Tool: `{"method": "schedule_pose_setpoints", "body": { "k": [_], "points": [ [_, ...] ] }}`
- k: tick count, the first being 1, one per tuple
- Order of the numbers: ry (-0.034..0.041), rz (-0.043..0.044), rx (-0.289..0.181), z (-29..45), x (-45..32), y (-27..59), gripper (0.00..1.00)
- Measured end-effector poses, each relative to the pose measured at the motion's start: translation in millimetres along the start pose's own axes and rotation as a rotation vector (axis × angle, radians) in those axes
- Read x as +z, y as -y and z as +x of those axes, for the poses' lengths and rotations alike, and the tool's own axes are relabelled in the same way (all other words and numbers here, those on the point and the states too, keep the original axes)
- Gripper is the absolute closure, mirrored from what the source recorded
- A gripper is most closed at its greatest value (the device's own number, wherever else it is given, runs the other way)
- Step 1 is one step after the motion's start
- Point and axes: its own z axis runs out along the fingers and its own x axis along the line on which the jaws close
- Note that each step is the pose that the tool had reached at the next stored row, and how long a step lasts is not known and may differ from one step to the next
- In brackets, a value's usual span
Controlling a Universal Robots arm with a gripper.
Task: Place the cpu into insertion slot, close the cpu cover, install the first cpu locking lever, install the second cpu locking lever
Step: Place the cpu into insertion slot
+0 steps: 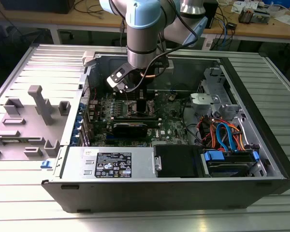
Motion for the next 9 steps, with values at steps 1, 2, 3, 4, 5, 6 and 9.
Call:
{"method": "schedule_pose_setpoints", "body": {
  "k": [1, 2, 3, 4, 5, 6, 9],
  "points": [
    [0.0002, -0.0001, 0.0, -0.1, 0.0, 0.0, 0.25],
    [0.0028, -0.0001, 0.0, -0.1, 0.1, -0.1, 0.25],
    [0.0047, 0.0, 0.0, -0.2, 0.1, -0.1, 0.25],
    [0.0051, 0.0, 0.0, -0.2, 0.0, -0.1, 0.25],
    [0.006, -0.0001, 0.0, -0.2, 0.1, 0.0, 0.25],
    [0.0084, -0.0003, 0.0, 0.0, 0.2, 0.0, 0.25],
    [0.0204, -0.0002, -0.001, -0.2, 0.1, -0.1, 0.25]
  ]
}}
